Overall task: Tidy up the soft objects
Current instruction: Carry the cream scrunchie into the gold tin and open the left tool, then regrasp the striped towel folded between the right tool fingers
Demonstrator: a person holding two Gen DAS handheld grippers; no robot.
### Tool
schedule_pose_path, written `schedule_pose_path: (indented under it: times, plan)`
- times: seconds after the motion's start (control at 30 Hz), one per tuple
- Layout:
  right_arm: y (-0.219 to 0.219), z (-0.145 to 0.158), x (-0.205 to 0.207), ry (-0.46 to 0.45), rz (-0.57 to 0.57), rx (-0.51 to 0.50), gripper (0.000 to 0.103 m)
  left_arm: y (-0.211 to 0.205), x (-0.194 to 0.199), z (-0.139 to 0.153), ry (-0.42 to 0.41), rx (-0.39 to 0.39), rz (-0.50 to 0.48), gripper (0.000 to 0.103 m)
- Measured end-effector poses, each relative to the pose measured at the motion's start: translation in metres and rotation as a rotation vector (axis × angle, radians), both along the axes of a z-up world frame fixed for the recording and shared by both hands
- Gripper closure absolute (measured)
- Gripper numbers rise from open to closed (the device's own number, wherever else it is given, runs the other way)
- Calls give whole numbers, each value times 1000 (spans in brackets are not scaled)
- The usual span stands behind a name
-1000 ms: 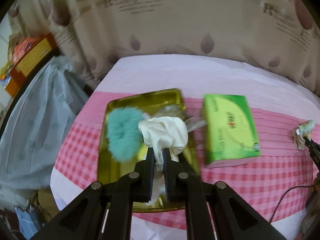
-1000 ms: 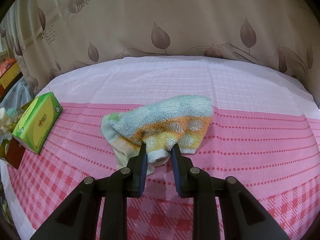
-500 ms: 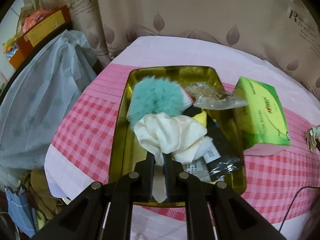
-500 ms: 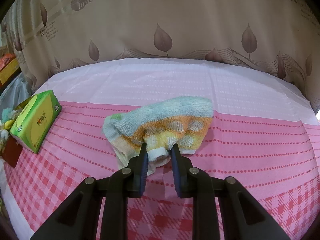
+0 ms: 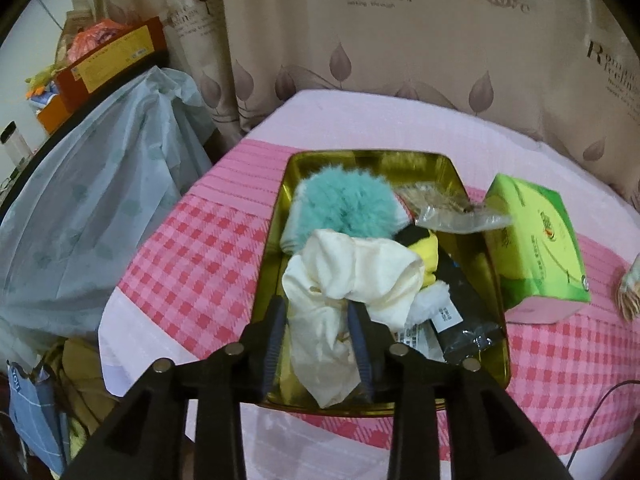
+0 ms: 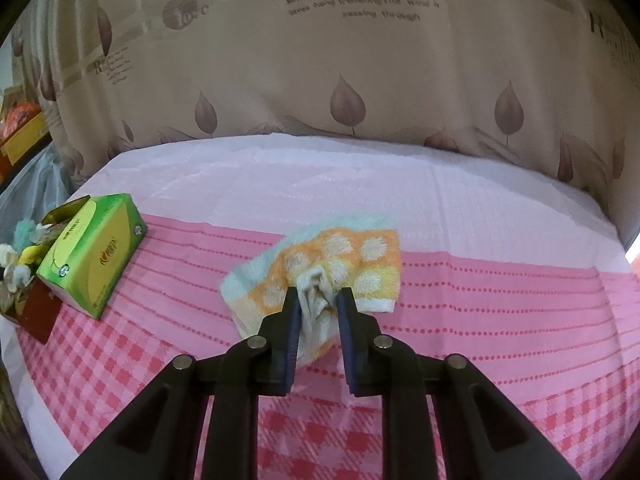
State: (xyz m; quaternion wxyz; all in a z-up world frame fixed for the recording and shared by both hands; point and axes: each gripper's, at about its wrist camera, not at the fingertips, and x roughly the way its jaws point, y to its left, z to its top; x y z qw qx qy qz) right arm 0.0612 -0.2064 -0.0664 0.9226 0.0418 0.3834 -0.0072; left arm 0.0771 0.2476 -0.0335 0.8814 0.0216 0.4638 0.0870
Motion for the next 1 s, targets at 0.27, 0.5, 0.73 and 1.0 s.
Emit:
schedule_pose_path:
  times: [0.27, 0.5, 0.73, 1.0]
  plan:
    - [8, 15, -3, -19, -12, -24, 88, 5, -8, 15, -59, -33, 8, 70]
    - [5, -7, 20, 42, -92, 10, 21, 1, -12, 20, -88, -39, -11, 70]
    - [8, -37, 44, 123, -112, 106, 53, -2, -12, 20, -96, -28, -19, 70]
    - [31, -13, 38, 57, -61, 60, 72, 4, -12, 19, -87, -34, 1, 70]
